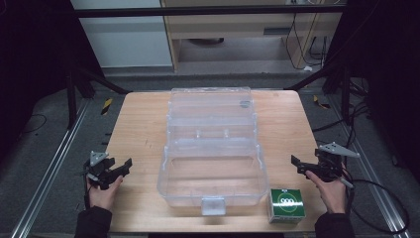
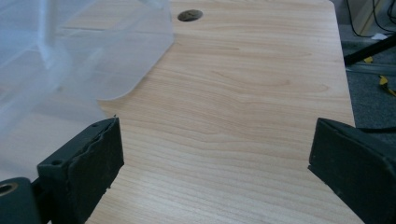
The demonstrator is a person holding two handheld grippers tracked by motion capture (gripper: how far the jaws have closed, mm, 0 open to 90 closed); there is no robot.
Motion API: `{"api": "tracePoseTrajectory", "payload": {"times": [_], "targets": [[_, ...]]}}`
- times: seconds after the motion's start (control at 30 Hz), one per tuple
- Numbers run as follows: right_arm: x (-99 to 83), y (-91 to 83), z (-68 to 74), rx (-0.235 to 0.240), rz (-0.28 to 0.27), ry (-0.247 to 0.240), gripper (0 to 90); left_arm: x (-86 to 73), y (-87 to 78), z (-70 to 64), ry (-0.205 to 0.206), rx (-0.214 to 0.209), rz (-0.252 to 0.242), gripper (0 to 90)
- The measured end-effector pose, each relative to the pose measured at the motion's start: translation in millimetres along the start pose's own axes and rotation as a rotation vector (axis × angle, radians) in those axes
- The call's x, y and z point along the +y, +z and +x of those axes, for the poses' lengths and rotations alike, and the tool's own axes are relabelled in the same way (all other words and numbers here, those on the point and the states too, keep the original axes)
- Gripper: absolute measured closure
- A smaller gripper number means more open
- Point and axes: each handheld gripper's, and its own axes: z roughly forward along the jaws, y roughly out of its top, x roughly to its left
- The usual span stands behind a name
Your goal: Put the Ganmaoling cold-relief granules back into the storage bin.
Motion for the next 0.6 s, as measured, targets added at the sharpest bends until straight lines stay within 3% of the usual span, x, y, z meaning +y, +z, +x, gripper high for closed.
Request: {"api": "tracePoseTrajectory", "payload": {"times": [0.2,0.3,0.6], "targets": [[7.2,-5.9,5.9,0.045,0.015,-0.041,0.9,-0.5,-0.1,-0.1,0.017,-0.011,0.011,30.6],[12.2,-9.7,13.4,0.072,0.029,-0.106,2.9,-1.0,0.9,-2.0,0.031,-0.027,0.016,30.3],[28.7,-18.7,28.3,0.152,0.02,-0.202,5.8,-1.0,3.3,-6.2,0.065,-0.031,0.027,30.2]]}}
